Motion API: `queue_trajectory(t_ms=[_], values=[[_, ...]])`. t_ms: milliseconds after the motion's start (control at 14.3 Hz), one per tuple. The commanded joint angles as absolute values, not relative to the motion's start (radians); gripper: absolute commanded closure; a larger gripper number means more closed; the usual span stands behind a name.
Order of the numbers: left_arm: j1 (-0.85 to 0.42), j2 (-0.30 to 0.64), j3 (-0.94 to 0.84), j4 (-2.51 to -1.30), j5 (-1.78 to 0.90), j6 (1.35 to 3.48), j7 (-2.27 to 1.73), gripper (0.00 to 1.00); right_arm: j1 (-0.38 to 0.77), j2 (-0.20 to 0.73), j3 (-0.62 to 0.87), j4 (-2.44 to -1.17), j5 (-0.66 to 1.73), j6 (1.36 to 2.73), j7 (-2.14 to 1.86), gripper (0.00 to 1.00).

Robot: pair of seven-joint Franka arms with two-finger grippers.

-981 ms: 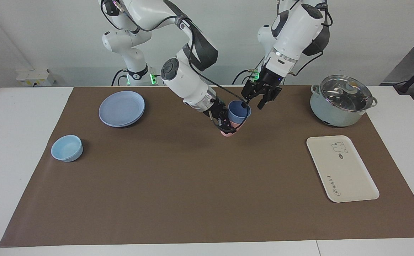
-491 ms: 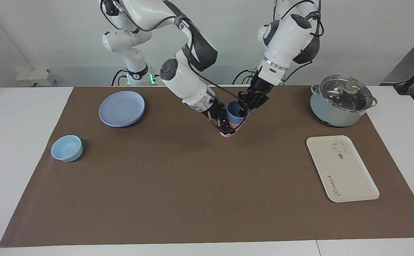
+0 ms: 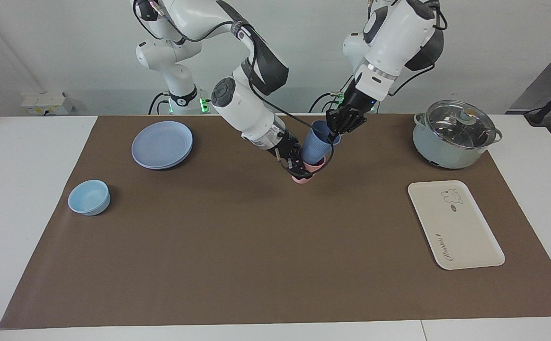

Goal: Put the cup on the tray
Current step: 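Pull the cup away with the left gripper while the right gripper withdraws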

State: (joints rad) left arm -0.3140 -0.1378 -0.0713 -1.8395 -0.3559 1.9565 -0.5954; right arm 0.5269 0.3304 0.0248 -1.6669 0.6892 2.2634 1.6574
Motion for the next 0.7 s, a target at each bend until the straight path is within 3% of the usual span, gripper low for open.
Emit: queue_trajectory(t_ms=[0,140,350,631], values=[[-0.220,-0.143,-0.074,-1.703,-0.338,1.743,-0.556,1.00,0.489,0.313,0.031,-1.684,0.692,2.272,1.680,1.00],[-0.100,-0.147,-0.074,-1.709,-0.304,1.716,-0.384,1.00,0.433,0.308,0.032,-1.703,0.695,2.272,1.668,1.00],[0.072,-0.160,-0.069,-1.827,-0.302,1.819,-0.105,1.00,0.333,0.290,0.034,-1.768,0.797,2.270,1.576,1.00],[0.195,0.007,-0.068,-1.825,-0.266,2.035,0.023,1.00,0.165,0.245,0.032,-1.928,0.891,2.269,1.317,1.00]])
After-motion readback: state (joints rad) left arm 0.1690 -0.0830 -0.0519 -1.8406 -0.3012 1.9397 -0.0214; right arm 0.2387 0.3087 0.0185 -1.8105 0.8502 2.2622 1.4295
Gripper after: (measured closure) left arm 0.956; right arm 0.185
